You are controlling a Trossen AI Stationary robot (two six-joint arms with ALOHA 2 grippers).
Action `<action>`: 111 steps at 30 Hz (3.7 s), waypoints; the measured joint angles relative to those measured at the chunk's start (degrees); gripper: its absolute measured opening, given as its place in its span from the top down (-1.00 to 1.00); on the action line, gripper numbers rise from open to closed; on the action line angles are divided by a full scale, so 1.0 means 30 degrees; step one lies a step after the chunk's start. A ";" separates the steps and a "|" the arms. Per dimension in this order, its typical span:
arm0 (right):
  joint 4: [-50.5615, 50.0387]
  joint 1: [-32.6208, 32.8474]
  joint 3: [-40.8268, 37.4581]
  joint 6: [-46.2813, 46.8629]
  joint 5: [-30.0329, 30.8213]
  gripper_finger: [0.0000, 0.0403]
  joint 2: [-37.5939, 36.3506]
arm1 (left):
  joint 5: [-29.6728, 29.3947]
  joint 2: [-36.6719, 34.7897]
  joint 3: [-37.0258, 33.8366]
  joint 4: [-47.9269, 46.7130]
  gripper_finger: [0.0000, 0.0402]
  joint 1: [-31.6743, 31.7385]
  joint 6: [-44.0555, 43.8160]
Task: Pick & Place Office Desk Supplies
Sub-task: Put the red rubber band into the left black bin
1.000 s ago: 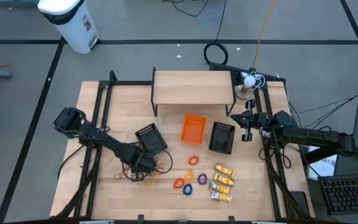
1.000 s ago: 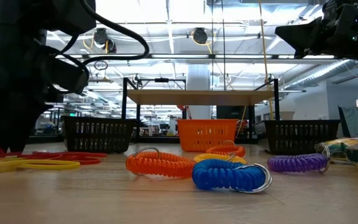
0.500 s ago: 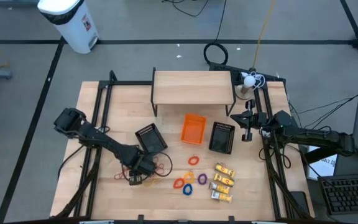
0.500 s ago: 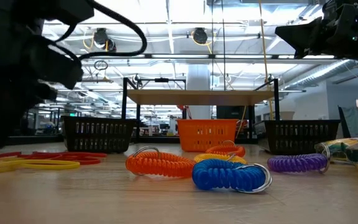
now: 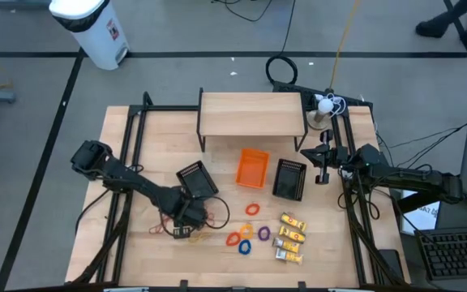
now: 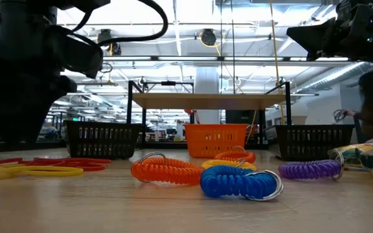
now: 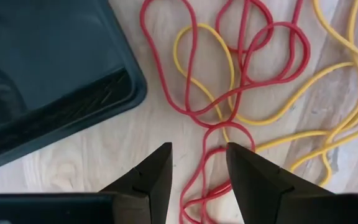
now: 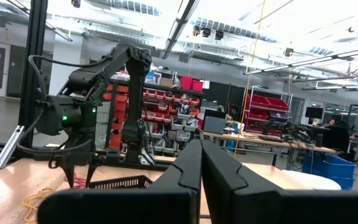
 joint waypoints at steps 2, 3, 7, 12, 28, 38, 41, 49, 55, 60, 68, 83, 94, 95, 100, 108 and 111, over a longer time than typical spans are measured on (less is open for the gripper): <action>0.0000 0.0000 0.0000 0.0006 0.0000 1.00 0.0000 | -0.0007 0.0209 0.0000 0.0215 0.24 0.0048 0.0225; 0.0000 0.0000 0.0000 -0.0001 0.0000 1.00 0.0000 | -0.0085 0.0321 -0.0038 0.0303 0.24 0.0045 0.0378; 0.0000 0.0000 0.0000 0.0006 0.0000 1.00 0.0000 | 0.0232 0.1111 -0.0378 0.0971 0.24 0.0041 0.0736; 0.0007 0.0000 0.0000 0.0006 0.0000 1.00 0.0087 | 0.0583 0.1749 -0.0338 0.1205 0.24 0.0041 0.1253; 0.0073 0.0000 0.0000 0.0006 0.0000 1.00 0.0102 | 0.0207 0.0401 -0.0459 -0.0253 0.24 0.0289 0.0333; 0.0066 0.0000 0.0000 0.0006 0.0000 1.00 0.0102 | 0.0199 0.0401 -0.0462 -0.0083 0.24 0.0289 0.0410; 0.0066 0.0000 0.0000 0.0006 0.0000 1.00 0.0102 | 0.0146 0.0399 -0.0459 0.0197 0.24 0.0268 0.0424; 0.0058 0.0000 0.0000 0.0006 0.0000 1.00 0.0102 | 0.0202 0.0386 -0.1272 0.1786 0.24 0.0216 0.0736; 0.0058 0.0000 0.0000 0.0006 0.0000 1.00 0.0102 | 0.0390 0.0277 -0.1858 0.1905 0.24 0.0216 0.0774; 0.0058 0.0000 0.0000 0.0006 0.0000 1.00 0.0102 | 0.0363 0.0277 -0.1805 0.1739 0.24 0.0216 0.0774; 0.0051 0.0000 0.0000 0.0006 0.0000 1.00 0.0102 | 0.0934 0.0291 -0.1843 0.1067 0.24 0.0230 0.0569; 0.0058 0.0000 0.0000 0.0006 0.0000 1.00 0.0102 | 0.0432 0.0411 -0.1938 0.3383 0.55 0.0214 0.1637; 0.0058 0.0000 0.0000 0.0000 0.0000 1.00 0.0102 | 0.0190 0.0028 -0.1334 0.2114 0.98 -0.0105 0.2219; 0.0066 0.0000 0.0000 0.0005 0.0000 1.00 0.0102 | -0.0055 -0.0263 -0.0992 0.1569 0.99 -0.0221 0.2205; 0.0066 0.0000 0.0000 0.0002 0.0000 1.00 0.0102 | -0.1150 -0.2422 0.0531 -0.0434 0.99 -0.0847 0.1475; 0.0000 0.0000 0.0000 0.0006 0.0000 1.00 0.0102 | -0.6373 -0.8187 0.1348 -0.2359 0.99 -0.2651 -0.0560; 0.0000 0.0000 0.0000 -0.0001 0.0004 1.00 0.0102 | -0.9424 -1.0862 0.0999 -0.2313 0.99 -0.3860 -0.2220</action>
